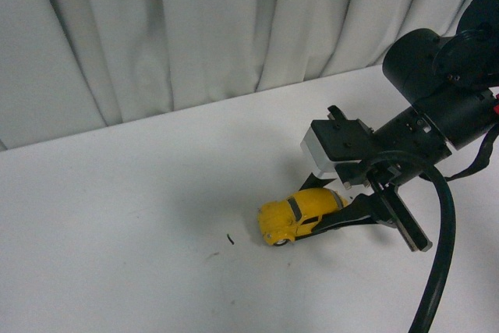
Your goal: Wind up and store yellow beetle toy
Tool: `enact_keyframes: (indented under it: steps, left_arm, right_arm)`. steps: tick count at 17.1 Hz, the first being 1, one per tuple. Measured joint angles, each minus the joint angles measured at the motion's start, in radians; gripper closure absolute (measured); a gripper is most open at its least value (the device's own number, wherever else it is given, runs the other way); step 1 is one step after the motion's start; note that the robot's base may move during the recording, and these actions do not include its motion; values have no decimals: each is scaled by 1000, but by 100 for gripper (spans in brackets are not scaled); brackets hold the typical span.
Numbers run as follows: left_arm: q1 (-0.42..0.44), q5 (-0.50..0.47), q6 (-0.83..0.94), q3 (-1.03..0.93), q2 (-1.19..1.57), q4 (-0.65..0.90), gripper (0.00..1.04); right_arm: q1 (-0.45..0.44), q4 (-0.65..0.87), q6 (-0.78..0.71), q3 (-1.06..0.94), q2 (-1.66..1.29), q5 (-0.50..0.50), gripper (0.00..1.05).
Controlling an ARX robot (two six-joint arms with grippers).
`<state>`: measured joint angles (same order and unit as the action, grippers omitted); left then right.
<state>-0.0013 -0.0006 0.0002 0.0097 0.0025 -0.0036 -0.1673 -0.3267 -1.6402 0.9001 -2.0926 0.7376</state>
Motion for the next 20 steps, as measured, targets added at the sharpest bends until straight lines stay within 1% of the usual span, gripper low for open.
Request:
enact_keyframes:
  steps: [8,16,20]
  left_arm:
    - [0,0,0,0,0,0,7]
    - [0,0,0,0,0,0,7]
    - [0,0,0,0,0,0,7]
  right_arm:
    - [-94,-64,-50,-42,22,-3,63]
    - [-206,-161,-111,-43,42,-58,63]
    - [-207,-172,-112,-35,42,-65,63]
